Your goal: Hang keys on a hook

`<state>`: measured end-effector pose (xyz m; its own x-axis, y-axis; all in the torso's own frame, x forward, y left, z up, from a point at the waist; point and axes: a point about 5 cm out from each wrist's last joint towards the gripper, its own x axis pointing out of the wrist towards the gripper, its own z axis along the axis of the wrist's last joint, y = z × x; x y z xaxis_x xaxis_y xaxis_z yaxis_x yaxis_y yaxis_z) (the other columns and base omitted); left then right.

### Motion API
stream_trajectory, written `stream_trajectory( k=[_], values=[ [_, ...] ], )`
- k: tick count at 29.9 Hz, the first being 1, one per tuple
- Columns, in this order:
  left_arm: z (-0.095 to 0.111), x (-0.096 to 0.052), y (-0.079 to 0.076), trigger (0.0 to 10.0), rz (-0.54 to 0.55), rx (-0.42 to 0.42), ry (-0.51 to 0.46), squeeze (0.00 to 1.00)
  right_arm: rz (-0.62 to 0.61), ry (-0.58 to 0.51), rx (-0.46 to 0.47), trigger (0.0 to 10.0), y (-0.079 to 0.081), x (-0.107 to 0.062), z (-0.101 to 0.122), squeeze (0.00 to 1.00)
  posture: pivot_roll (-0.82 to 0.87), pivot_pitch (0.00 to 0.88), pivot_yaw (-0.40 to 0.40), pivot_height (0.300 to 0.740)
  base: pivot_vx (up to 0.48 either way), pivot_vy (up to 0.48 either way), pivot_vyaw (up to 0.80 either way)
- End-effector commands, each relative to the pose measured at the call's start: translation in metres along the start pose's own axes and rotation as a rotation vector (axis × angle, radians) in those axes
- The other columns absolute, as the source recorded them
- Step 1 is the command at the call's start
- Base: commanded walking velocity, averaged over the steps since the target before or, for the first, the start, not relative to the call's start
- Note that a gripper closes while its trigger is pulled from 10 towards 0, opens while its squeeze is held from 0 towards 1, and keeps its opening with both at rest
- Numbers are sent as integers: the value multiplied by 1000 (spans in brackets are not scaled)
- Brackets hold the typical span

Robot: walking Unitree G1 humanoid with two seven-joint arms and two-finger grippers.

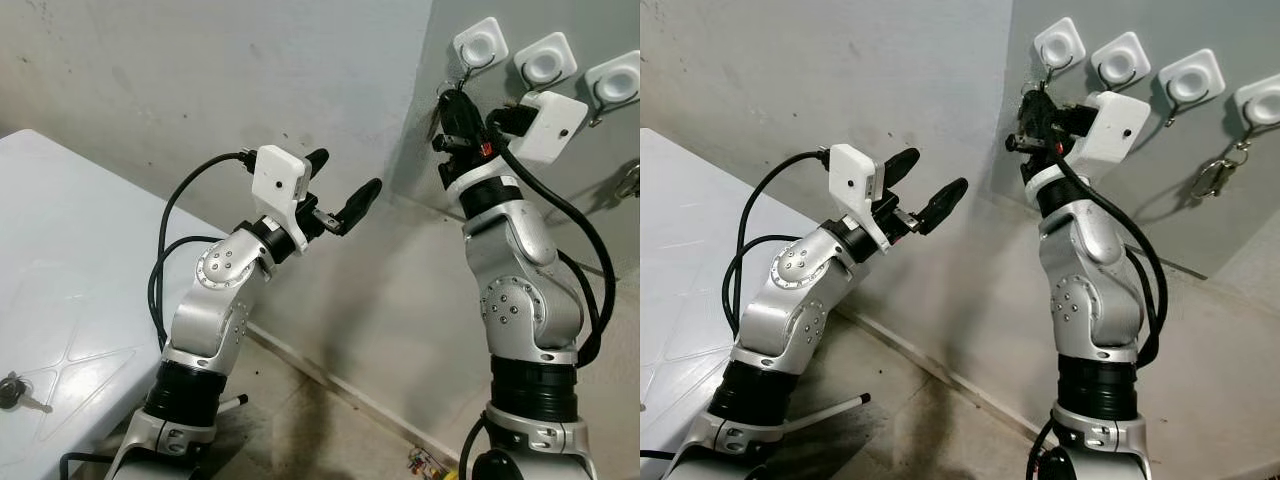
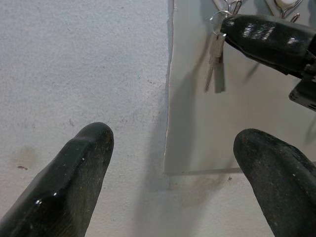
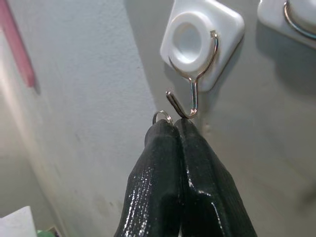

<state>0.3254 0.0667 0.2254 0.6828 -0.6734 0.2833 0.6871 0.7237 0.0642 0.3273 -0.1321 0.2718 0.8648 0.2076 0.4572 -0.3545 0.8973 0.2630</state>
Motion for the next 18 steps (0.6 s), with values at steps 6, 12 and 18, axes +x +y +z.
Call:
stream_trajectory(
  k=[6,12,18],
  values=[
    [9,3,-1,10000,-5,23,-24,0,56,-65,-9,10000,6,0,10,0,-61,67,-2,727,0,0,0],
    [10,2,0,10000,-3,23,-23,0,52,-64,-1,10000,6,-1,9,0,-59,67,1,727,0,0,0],
    [9,3,-1,10000,-8,21,-21,0,17,-61,34,10000,3,0,8,0,-59,67,1,727,0,0,0]
  ],
)
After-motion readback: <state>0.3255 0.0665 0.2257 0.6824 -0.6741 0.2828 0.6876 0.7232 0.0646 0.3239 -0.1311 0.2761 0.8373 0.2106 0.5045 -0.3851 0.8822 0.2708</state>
